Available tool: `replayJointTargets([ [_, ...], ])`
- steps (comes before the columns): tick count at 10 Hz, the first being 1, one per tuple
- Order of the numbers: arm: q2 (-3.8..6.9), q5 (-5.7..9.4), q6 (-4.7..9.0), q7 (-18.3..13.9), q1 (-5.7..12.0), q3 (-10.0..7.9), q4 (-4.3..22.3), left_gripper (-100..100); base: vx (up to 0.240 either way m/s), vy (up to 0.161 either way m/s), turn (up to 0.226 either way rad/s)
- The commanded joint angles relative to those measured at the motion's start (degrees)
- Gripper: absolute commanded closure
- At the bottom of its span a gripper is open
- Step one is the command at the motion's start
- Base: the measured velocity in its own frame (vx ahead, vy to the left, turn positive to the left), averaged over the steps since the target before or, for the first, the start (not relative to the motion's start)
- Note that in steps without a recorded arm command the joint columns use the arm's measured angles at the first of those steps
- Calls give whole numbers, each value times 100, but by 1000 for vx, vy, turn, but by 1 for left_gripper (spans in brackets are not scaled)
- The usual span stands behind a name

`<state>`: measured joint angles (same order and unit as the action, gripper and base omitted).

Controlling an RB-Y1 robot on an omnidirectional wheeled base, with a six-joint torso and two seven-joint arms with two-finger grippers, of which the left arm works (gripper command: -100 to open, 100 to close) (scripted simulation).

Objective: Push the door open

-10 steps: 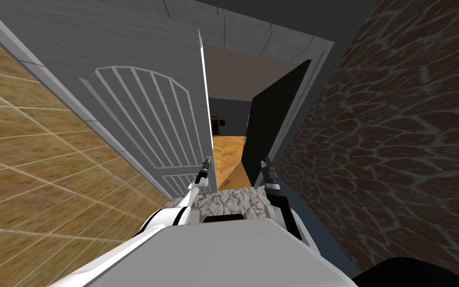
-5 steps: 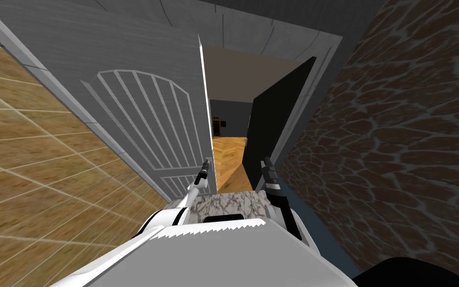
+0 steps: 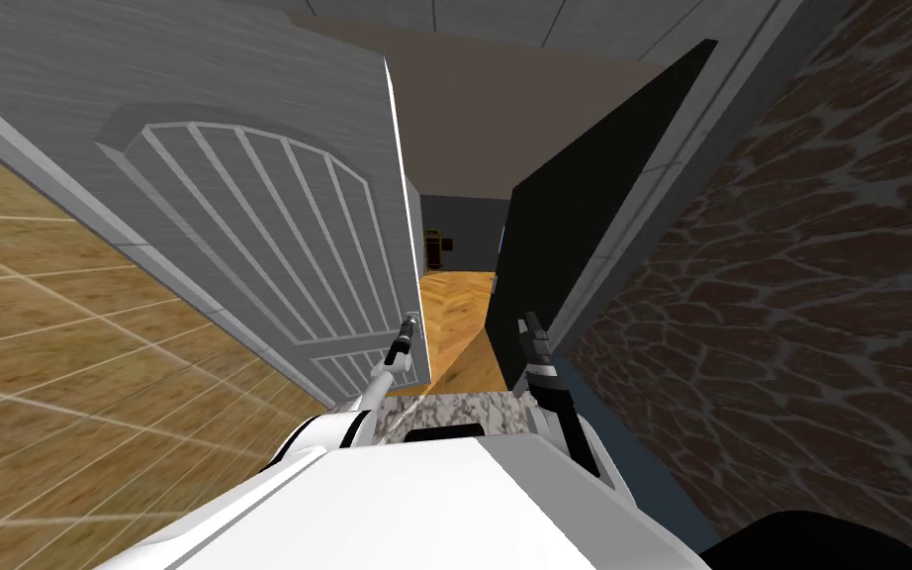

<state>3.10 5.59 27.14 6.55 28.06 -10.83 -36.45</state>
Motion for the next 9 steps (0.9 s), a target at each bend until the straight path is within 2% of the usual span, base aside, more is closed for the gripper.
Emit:
replayJointTargets([
  [1, 135, 11, 46, -28, -1, -60, -5, 100, 190, -74, 159],
  [4, 198, 9, 39, -64, -11, -104, 1, 100, 184, -98, 171],
  [5, 185, 23, 109, -67, 97, -98, 228, -100, -11, -94, 75],
  [9, 124, 40, 92, -75, 102, -98, 214, -100, -209, -51, 17],
])
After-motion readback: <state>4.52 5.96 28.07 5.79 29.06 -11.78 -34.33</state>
